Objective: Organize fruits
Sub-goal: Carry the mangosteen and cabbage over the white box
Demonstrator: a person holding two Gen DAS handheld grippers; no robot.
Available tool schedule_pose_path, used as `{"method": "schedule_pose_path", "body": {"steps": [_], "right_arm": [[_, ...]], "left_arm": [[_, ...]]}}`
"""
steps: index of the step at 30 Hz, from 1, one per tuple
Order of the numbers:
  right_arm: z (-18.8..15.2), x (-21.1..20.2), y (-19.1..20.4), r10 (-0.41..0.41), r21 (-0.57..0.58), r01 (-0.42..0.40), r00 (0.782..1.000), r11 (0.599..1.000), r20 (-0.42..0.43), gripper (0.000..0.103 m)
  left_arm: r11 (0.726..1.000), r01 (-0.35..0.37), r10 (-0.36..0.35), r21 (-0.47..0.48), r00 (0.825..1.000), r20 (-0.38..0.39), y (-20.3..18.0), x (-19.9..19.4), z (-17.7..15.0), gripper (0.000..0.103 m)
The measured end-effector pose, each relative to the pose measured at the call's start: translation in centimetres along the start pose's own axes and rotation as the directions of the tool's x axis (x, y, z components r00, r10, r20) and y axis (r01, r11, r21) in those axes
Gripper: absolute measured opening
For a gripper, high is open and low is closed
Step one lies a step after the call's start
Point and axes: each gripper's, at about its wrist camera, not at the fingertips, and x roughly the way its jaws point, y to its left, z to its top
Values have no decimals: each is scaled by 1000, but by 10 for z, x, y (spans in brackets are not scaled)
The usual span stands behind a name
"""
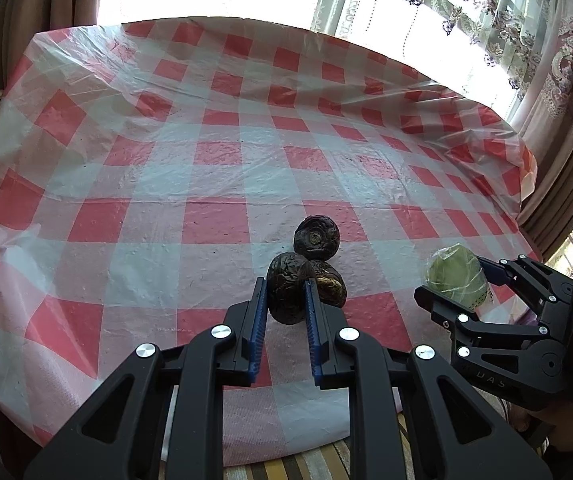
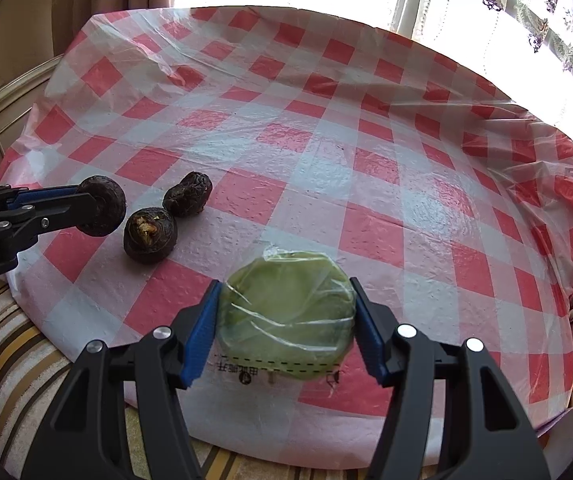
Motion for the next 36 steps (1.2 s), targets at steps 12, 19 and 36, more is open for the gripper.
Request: {"method": "schedule_pose_path", "body": {"steps": [12, 19, 36], "right_arm": [[-21, -31, -26, 14, 68, -16, 1000, 998, 26, 62], [-36, -47, -42, 3, 98, -6, 1000, 995, 30, 62], [-75, -82, -87, -45, 169, 40, 999, 985, 25, 62]], "left_arm": [[996, 23, -24, 90, 1000, 17, -25, -17, 5, 16], [985, 49, -52, 165, 999, 13, -49, -26, 8, 16], [921, 134, -127, 367, 991, -44, -121, -29, 9, 16]]}}
